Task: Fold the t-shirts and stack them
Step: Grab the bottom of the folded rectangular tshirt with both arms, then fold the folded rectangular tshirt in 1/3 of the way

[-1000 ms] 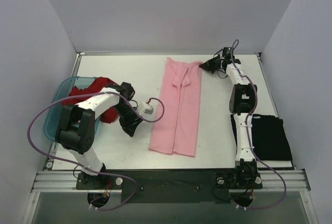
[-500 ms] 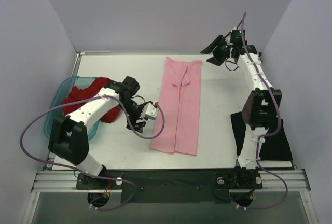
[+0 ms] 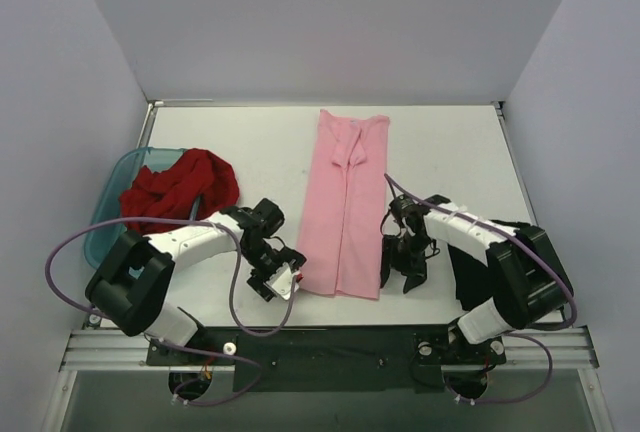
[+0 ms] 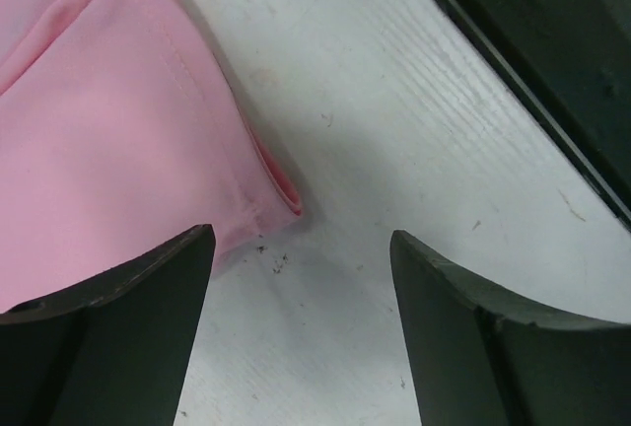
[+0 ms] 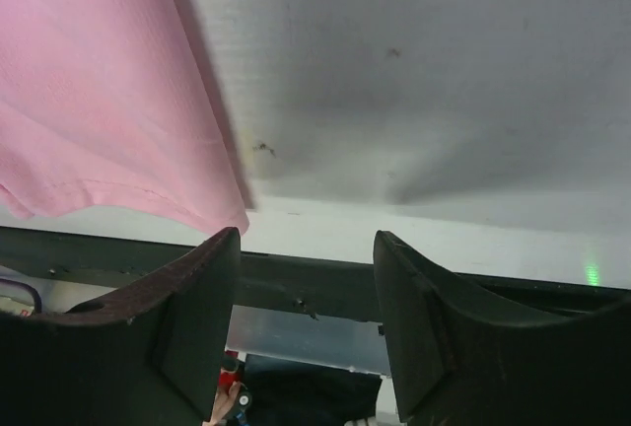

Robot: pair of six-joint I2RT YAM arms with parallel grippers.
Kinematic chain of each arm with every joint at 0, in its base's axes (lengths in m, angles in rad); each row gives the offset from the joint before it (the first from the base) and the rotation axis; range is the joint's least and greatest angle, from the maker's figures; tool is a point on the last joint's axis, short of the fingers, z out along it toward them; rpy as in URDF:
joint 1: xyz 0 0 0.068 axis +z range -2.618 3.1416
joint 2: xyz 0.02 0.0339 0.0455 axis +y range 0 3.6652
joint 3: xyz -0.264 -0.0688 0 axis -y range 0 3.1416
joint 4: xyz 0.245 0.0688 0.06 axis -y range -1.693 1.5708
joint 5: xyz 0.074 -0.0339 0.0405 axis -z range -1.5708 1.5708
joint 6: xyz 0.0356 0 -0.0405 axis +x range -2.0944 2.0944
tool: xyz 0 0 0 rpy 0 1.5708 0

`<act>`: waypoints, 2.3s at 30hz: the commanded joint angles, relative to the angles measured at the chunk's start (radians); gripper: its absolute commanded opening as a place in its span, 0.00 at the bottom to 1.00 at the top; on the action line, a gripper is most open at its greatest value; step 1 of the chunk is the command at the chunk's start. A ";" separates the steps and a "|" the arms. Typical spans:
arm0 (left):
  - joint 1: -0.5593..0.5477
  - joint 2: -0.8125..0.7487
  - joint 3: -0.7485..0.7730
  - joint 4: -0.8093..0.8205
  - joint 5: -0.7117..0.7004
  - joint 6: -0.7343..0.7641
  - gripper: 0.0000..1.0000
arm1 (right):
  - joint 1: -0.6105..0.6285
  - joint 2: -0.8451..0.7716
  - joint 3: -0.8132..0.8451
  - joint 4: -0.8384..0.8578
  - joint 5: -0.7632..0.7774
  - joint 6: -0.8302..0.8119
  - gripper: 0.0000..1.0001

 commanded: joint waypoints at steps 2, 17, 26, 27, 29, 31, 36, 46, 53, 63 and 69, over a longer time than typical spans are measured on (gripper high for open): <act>-0.022 -0.049 -0.069 0.169 -0.059 -0.034 0.77 | 0.040 -0.104 -0.059 0.058 0.029 0.086 0.52; -0.176 -0.092 -0.173 0.336 -0.142 -0.181 0.00 | 0.125 0.031 -0.111 0.156 -0.178 0.127 0.00; -0.176 -0.167 0.037 -0.007 -0.004 -0.503 0.00 | 0.123 -0.214 -0.073 -0.113 -0.227 0.074 0.00; -0.162 -0.164 0.069 -0.026 0.000 -0.515 0.00 | 0.115 -0.221 -0.058 -0.124 -0.231 0.066 0.00; -0.102 -0.145 0.127 -0.030 0.051 -0.564 0.00 | 0.080 -0.215 0.000 -0.152 -0.244 0.040 0.00; -0.058 -0.111 0.181 0.014 0.079 -0.653 0.00 | 0.007 -0.181 0.068 -0.164 -0.242 -0.001 0.00; 0.054 -0.026 0.299 0.140 0.070 -0.876 0.00 | -0.109 -0.002 0.285 -0.164 -0.215 -0.101 0.00; 0.174 0.340 0.736 0.089 0.030 -0.947 0.00 | -0.234 0.314 0.620 -0.177 -0.256 -0.141 0.00; 0.192 0.503 0.860 0.137 -0.007 -0.956 0.00 | -0.300 0.449 0.738 -0.200 -0.264 -0.144 0.00; 0.212 0.612 0.937 0.129 -0.006 -1.011 0.00 | -0.326 0.581 0.835 -0.206 -0.291 -0.140 0.01; 0.223 0.638 1.003 0.160 -0.121 -1.153 0.51 | -0.385 0.614 0.918 -0.224 -0.222 -0.123 0.41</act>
